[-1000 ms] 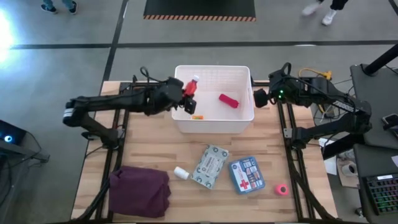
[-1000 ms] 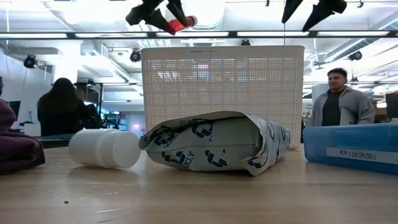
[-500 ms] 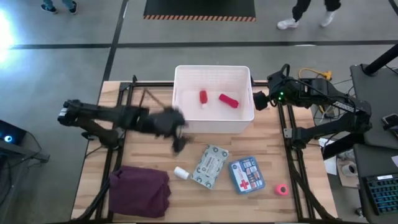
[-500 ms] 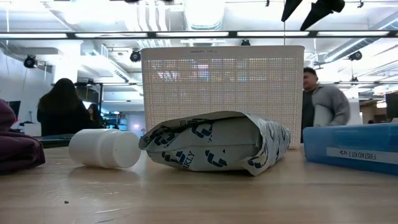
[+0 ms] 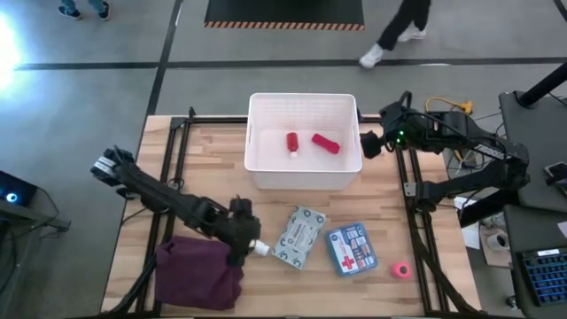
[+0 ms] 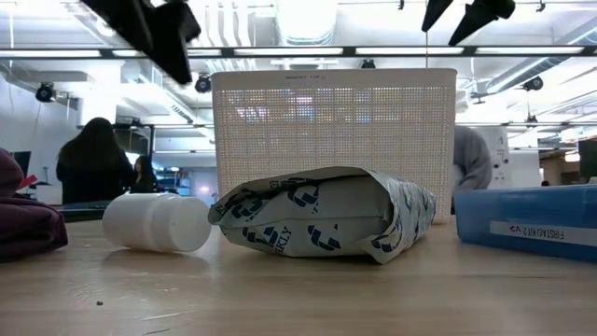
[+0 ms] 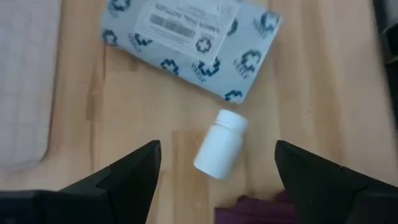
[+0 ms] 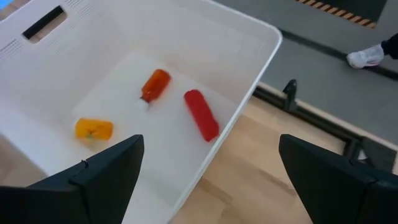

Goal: Pick & place medical supplies in basket/bin
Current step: Put the white pill bottle into the white bin

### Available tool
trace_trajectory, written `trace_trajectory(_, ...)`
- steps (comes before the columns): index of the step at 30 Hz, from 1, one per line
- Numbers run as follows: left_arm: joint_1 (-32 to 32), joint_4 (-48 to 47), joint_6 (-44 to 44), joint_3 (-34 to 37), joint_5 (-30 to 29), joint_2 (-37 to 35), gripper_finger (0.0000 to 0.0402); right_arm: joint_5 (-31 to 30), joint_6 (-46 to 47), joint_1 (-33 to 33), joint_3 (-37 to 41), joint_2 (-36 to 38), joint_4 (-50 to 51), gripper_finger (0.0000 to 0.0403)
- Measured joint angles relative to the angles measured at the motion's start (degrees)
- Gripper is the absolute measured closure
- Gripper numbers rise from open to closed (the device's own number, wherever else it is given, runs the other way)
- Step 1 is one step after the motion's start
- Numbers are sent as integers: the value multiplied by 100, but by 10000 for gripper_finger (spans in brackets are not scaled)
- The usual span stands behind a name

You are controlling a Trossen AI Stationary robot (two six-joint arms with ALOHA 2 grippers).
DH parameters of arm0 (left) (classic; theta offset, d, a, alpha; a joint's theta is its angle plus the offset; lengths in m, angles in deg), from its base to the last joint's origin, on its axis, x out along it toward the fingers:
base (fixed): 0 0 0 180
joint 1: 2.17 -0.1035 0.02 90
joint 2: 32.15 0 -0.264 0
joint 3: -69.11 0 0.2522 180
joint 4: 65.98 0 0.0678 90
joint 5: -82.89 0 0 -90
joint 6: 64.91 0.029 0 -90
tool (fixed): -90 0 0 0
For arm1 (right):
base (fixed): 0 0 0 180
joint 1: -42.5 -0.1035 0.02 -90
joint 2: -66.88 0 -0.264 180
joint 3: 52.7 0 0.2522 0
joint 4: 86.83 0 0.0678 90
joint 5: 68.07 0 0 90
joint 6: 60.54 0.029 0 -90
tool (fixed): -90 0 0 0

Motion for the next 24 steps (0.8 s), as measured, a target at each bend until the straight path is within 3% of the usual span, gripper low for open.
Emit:
trace_trajectory(6,14,656,725,366,414,639,105,281,16,-1,0,0,2,37)
trace_trajectory(17,-215,667,788,310,385,1625,106,278,16,-1,0,0,4,37)
trace_trajectory(24,-243,639,790,335,673,1659,164,274,42,-1,0,0,4,37)
